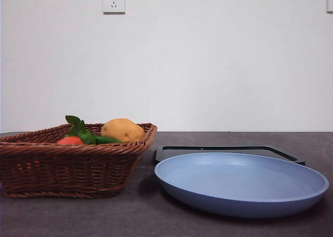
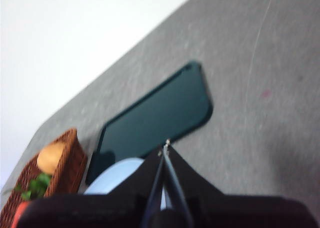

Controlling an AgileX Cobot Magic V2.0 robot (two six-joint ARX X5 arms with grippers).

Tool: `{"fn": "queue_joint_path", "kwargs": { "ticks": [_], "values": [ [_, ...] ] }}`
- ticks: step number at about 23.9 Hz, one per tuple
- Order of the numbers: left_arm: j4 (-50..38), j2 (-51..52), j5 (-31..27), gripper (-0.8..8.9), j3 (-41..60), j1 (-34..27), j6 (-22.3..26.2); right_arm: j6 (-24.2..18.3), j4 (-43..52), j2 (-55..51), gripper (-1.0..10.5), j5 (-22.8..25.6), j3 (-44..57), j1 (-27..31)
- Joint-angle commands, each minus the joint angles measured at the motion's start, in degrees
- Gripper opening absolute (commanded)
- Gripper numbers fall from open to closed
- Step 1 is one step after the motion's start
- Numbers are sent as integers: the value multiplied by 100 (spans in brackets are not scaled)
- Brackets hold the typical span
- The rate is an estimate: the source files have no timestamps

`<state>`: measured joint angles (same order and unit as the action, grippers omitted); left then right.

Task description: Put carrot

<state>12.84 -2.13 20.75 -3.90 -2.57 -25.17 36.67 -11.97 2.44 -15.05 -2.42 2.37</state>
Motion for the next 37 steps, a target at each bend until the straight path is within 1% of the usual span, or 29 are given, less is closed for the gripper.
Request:
{"fn": "queue_joint_path", "kwargs": {
  "ticks": [1, 4, 9, 10, 15, 17, 21, 22, 24, 25, 27, 29, 30, 31, 32, 34, 36, 37],
  "values": [
    [-33, -271, 26, 7, -369, -13, -9, 26, -17, 219, 3, -144, -326, 17],
    [-35, -756, 26, 7, -728, -13, 22, -240, -57, 599, 3, -155, -662, 17],
    [20, -1766, 105, 7, -1425, 0, 531, -785, -188, 1390, 3, -153, -1338, 17],
    [81, -2015, 208, 7, -1613, 2, 697, -931, -306, 1617, 3, -157, -1528, 17],
    [516, -3029, 531, 7, -2435, 39, 1172, -1528, -1014, 2599, 3, -236, -2297, 17],
    [737, -3403, 638, 7, -2743, 101, 1333, -1727, -1207, 2997, 4, -494, -2524, 17],
    [1193, -4037, 695, 7, -3268, 304, 1700, -1886, -1523, 3762, 4, -949, -2837, 17],
    [1311, -4199, 697, 6, -3383, 385, 1812, -1928, -1593, 3993, 3, -1174, -2881, 17],
    [1550, -4557, 787, 6, -3598, 592, 2109, -2111, -1707, 4553, 4, -1875, -2907, 17],
    [1582, -4732, 855, 6, -3657, 684, 2142, -2177, -1740, 4830, 4, -2015, -2907, 17],
    [1578, -4951, 1023, 8, -3668, 861, 2138, -2216, -1775, 5274, 35, -2098, -2907, 7],
    [1576, -5049, 1099, 10, -3668, 1008, 2135, -2218, -1757, 5619, 96, -2079, -2907, 2],
    [1543, -5073, 1095, 19, -3668, 1064, 2135, -2218, -1733, 5783, 134, -2063, -2907, 2],
    [1499, -5073, 1091, 60, -3668, 1102, 2133, -2218, -1687, 5939, 167, -2063, -2907, -4],
    [1445, -5073, 1080, 133, -3668, 1130, 2085, -2216, -1637, 6102, 191, -2048, -2907, -57],
    [1340, -5073, 1082, 229, -3668, 1134, 2022, -2212, -1462, 6400, 198, -2004, -2907, -238],
    [1276, -5073, 1080, 261, -3668, 1156, 2006, -2100, -1191, 6725, 196, -1690, -2907, -535],
    [1237, -5073, 1080, 262, -3668, 1161, 1919, -2037, -1012, 6905, 196, -1585, -2907, -708]
  ]
}}
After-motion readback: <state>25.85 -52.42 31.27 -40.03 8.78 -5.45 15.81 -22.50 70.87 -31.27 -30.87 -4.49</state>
